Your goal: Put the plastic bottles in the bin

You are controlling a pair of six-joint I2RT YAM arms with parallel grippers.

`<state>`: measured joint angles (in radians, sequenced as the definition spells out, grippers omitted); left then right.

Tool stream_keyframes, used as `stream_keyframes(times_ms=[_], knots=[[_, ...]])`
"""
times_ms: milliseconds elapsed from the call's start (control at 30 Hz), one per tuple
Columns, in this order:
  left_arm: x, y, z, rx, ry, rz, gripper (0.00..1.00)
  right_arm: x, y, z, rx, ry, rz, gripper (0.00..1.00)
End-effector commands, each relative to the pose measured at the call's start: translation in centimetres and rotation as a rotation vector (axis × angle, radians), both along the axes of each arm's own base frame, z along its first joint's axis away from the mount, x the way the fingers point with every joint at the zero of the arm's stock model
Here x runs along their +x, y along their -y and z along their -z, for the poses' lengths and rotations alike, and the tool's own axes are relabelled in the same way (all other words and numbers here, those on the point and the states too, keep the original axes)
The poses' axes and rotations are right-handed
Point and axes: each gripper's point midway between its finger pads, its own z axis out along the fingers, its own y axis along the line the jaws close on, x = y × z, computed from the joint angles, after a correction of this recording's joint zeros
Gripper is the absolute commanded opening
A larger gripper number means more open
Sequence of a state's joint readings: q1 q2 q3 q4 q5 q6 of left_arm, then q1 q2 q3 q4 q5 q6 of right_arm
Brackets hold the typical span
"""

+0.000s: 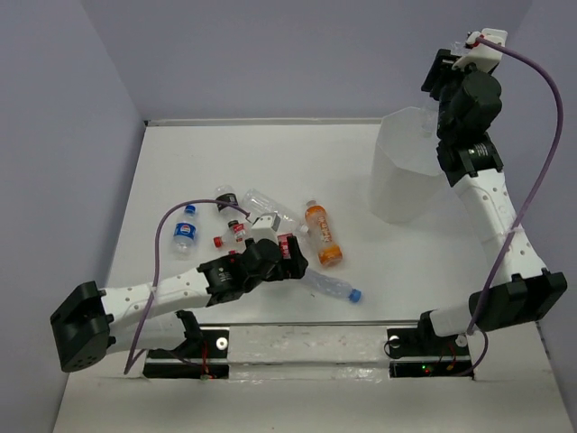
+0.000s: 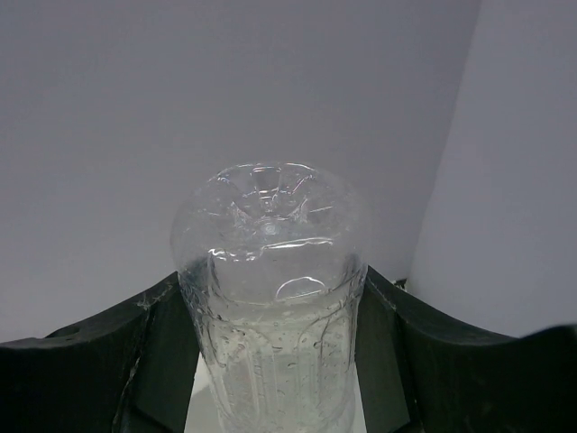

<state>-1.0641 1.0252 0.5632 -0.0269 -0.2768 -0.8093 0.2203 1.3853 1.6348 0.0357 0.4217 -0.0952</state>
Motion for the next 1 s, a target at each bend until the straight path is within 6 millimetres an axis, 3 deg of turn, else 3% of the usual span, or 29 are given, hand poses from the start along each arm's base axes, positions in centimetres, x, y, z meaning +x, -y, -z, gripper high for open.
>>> stream_keyframes(times_ms=[0, 33, 200, 267, 367, 400, 567, 600, 667, 733, 833, 967], knots=[[1.8, 0.1, 0.8, 0.003, 0.044, -0.125, 0.99, 2.1, 0.2, 0.6, 0.056, 0.050, -0.050, 0.43], [1.8, 0.4, 1.1, -0.001, 0.034, -0.129, 0.99, 2.2, 0.2, 0.9, 0.051, 0.042, -0.046, 0.45], [2.2, 1.7, 2.9, 0.006, 0.008, -0.130, 0.99, 1.6, 1.3, 4.2, 0.058, -0.038, 0.011, 0.83], [2.6, 2.0, 2.9, -0.003, 0.020, -0.138, 0.99, 1.2, 0.9, 5.0, 0.091, -0.068, -0.012, 0.89], [2.9, 1.8, 3.6, 0.020, 0.027, -0.159, 0.99, -1.0, -0.6, 5.6, 0.120, -0.116, -0.115, 0.91], [3.0, 1.8, 3.8, 0.025, 0.028, -0.161, 0.99, -0.9, -0.7, 6.1, 0.135, -0.125, -0.118, 0.91], [3.2, 1.6, 5.2, 0.054, 0.029, -0.185, 0.97, -4.4, -8.9, 9.1, 0.110, -0.229, -0.420, 0.89], [3.2, 1.5, 5.4, 0.059, 0.031, -0.189, 0.95, -5.7, -12.4, 10.8, 0.080, -0.272, -0.506, 0.89], [3.2, 1.5, 5.8, 0.071, 0.030, -0.194, 0.92, -6.9, -15.6, 13.5, 0.058, -0.348, -0.594, 0.89], [3.0, 1.5, 6.3, 0.084, 0.024, -0.194, 0.91, -8.6, -19.6, 18.0, 0.053, -0.473, -0.720, 0.89], [2.8, 1.4, 6.8, 0.092, 0.018, -0.196, 0.94, -10.5, -22.8, 24.5, 0.015, -0.631, -0.801, 0.89], [2.8, 0.9, 7.5, 0.112, 0.016, -0.210, 0.90, -11.7, -23.9, 30.8, 0.014, -0.791, -0.842, 0.90]])
